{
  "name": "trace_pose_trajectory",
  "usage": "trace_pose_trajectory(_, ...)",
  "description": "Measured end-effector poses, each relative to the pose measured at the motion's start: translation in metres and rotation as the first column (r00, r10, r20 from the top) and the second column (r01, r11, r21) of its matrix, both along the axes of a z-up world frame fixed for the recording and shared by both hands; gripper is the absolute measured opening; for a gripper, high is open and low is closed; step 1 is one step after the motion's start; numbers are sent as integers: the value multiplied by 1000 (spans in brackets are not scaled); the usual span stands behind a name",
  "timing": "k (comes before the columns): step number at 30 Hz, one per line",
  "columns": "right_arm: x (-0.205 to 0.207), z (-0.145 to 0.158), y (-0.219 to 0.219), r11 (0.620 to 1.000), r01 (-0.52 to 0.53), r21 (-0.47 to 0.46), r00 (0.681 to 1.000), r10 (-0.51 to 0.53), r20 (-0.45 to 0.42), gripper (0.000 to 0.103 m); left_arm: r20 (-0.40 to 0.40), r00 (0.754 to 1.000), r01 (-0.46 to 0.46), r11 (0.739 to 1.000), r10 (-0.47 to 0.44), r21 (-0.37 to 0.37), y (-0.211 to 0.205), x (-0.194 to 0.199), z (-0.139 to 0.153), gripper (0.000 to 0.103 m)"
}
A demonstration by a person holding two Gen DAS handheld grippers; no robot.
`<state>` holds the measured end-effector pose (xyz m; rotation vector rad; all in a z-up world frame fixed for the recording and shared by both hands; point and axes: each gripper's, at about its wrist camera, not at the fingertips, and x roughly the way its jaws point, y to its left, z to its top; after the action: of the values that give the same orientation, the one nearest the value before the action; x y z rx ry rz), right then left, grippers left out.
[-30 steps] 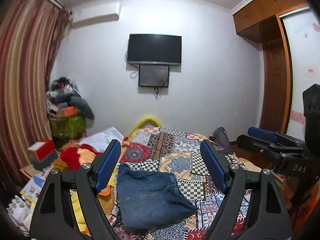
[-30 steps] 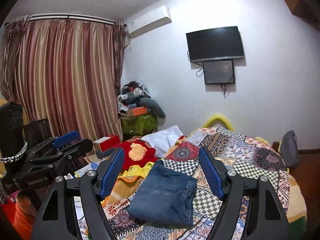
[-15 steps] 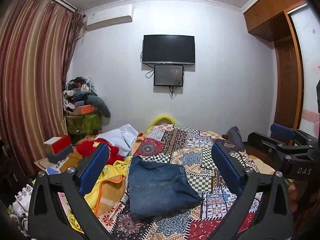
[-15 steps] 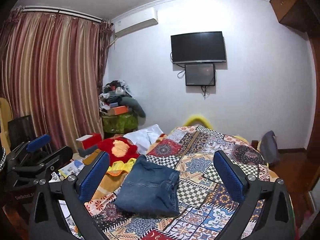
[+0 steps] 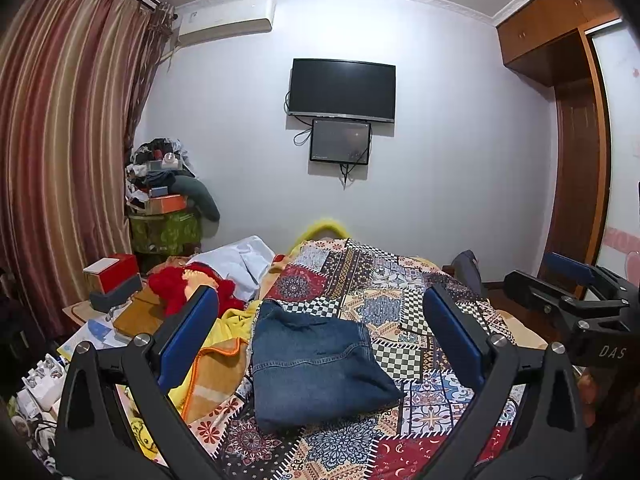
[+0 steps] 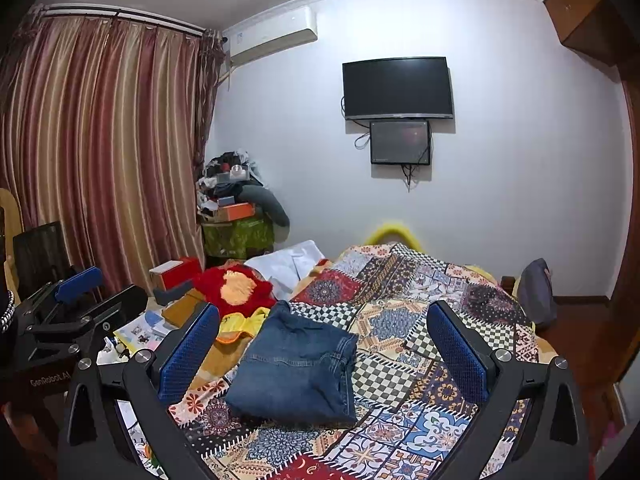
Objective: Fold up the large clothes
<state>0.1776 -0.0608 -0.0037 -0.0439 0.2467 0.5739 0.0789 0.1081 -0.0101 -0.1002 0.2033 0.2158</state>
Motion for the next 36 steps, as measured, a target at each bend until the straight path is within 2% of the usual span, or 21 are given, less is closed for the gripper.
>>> trace_pose_trajectory(20,5,-4,-3,1000,-4,4,1000,4,-15,103,-12,1000,15,1000,-16,-23,6,0,-2,103)
trace_pose_trajectory(36,4,-4,-4,1000,0,11,1000,0,-14,103,-9,997,70,997,-71,-33,6,0,-2,103)
